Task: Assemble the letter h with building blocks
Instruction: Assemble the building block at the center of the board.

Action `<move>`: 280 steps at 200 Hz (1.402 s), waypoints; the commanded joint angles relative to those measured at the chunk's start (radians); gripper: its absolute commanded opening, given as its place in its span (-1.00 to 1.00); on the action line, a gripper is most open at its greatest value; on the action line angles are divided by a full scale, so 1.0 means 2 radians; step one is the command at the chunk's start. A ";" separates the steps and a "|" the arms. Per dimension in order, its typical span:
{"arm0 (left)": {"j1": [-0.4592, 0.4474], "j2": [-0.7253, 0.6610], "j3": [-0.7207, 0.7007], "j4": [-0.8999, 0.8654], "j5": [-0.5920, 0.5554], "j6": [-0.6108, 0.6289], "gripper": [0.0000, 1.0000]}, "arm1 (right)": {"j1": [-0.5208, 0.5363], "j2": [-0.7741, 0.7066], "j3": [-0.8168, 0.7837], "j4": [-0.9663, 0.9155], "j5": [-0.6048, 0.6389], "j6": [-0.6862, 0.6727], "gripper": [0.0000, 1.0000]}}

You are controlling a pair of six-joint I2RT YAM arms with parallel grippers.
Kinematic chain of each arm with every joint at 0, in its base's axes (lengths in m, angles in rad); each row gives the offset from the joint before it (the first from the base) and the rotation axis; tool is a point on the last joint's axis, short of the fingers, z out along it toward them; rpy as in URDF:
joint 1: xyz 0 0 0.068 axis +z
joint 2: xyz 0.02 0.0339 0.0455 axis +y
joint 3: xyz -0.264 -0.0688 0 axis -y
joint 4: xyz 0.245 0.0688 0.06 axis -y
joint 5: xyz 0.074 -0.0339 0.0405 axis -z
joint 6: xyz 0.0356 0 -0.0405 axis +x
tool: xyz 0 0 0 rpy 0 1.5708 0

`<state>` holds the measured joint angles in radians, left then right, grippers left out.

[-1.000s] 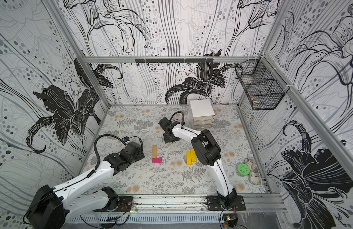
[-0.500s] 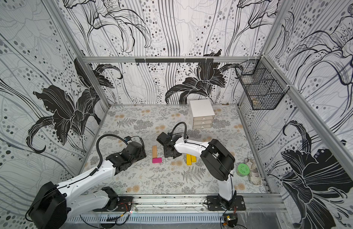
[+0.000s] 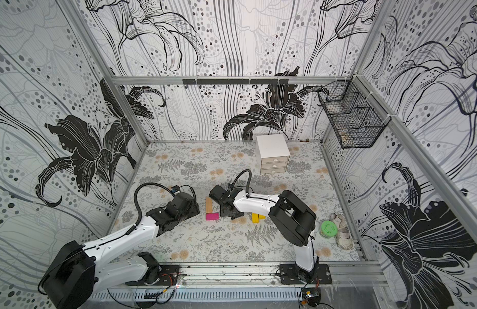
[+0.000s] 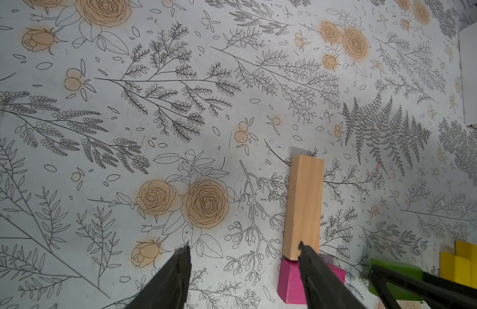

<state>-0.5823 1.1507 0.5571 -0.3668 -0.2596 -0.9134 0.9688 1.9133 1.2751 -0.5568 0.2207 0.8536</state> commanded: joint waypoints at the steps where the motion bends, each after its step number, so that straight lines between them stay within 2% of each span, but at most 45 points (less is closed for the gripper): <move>1: 0.003 0.005 0.000 0.019 0.001 0.000 0.33 | 0.006 0.005 0.006 -0.002 0.004 0.013 0.09; 10: 0.002 0.006 0.001 0.018 0.001 0.001 0.33 | 0.006 0.008 0.010 -0.005 0.002 0.012 0.12; 50: 0.003 0.010 0.000 0.018 0.000 0.001 0.33 | 0.009 0.007 0.016 -0.018 0.006 0.015 0.54; 87: 0.003 0.014 0.006 0.017 0.001 0.003 0.33 | 0.009 -0.005 0.015 -0.019 0.010 0.015 0.66; 123: 0.002 0.018 0.008 0.019 0.004 0.005 0.33 | 0.006 -0.017 0.016 -0.030 0.030 0.018 0.66; 143: 0.002 0.024 0.007 0.021 0.007 0.005 0.32 | -0.005 -0.016 0.022 -0.033 0.027 0.016 0.59; 201: 0.002 0.027 0.005 0.027 0.013 0.004 0.30 | -0.033 -0.004 0.045 -0.041 0.031 0.015 0.55; 280: 0.002 0.038 0.007 0.038 0.022 0.010 0.28 | -0.041 0.027 0.037 -0.029 0.011 0.022 0.29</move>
<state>-0.5823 1.2121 0.5575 -0.3340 -0.2268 -0.9081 0.8841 1.9469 1.3632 -0.6048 0.2478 0.8753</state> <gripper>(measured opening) 0.644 0.652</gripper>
